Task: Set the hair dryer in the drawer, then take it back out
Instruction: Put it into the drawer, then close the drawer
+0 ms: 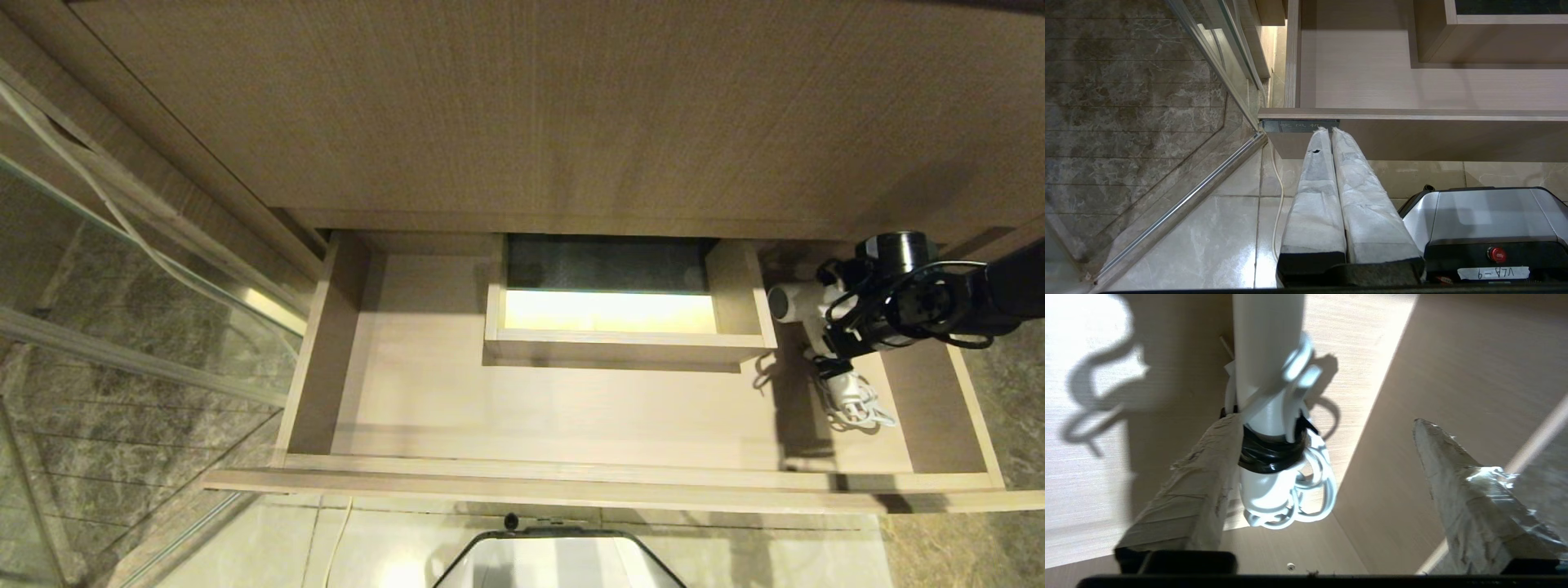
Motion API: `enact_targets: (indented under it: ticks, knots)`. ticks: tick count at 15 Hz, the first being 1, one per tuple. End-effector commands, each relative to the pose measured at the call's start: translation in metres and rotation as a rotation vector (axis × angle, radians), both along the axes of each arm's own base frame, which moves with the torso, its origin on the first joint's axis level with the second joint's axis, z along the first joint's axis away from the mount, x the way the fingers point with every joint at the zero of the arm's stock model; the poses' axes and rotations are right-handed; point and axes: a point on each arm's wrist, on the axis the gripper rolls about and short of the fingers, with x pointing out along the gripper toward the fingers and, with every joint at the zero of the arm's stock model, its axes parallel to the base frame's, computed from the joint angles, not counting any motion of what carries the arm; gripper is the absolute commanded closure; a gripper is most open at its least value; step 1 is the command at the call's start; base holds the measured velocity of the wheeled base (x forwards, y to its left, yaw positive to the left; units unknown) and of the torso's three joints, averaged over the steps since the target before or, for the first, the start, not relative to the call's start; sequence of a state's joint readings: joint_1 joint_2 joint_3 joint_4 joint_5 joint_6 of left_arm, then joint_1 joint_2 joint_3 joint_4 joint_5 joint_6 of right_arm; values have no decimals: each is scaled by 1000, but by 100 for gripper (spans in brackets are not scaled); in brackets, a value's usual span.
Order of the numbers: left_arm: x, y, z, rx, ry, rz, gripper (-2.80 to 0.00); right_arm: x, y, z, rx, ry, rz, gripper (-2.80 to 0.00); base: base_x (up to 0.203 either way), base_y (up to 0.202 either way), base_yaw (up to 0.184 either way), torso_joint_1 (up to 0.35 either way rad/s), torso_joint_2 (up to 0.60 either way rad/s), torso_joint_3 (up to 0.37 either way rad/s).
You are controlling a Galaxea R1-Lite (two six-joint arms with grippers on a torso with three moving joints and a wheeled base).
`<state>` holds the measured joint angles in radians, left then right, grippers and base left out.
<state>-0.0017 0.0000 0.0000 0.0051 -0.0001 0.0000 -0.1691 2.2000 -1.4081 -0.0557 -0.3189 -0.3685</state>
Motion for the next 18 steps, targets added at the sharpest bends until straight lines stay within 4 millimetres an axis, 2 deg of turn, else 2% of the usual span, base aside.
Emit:
enact_targets:
  ticks: [1,2,4,5,6,8,9,11,13,14,15,16,18]
  knots:
    - [0,0,0,0,1,0,0,-4,-1,11,-7,-24,-2,-280,0,0,0,0,0,0]
    - [0,0,0,0,1,0,0,-4,-1,11,-7,-24,-2,0,0,0,0,0,0,0]
    - [0,0,0,0,1,0,0,-19,0,22,-3,-29,-1,0,0,0,0,0,0,0]
    - [0,0,0,0,1,0,0,-36,2,40,-4,-57,5,0,0,0,0,0,0,0]
    - [0,0,0,0,1,0,0,-59,6,68,-11,-112,13,0,0,0,0,0,0,0]
    - [0,0,0,0,-1,0,0,-105,14,102,-30,-178,35,0,0,0,0,0,0,0]
    - [0,0,0,0,-1,0,0,-125,17,105,-37,-176,49,0,0,0,0,0,0,0]
    - [0,0,0,0,-1,0,0,-140,20,104,-48,-159,70,0,0,0,0,0,0,0]
    - [0,0,0,0,-1,0,0,-167,25,122,-72,-206,82,0,0,0,0,0,0,0]
    - [0,0,0,0,-1,0,0,-174,26,122,-78,-202,88,0,0,0,0,0,0,0]
    - [0,0,0,0,1,0,0,-178,27,120,-82,-175,92,0,0,0,0,0,0,0]
    - [0,0,0,2,-1,0,0,-193,29,112,-81,-118,97,0,0,0,0,0,0,0]
    - [0,0,0,0,1,0,0,-237,35,77,-59,54,99,0,0,0,0,0,0,0]
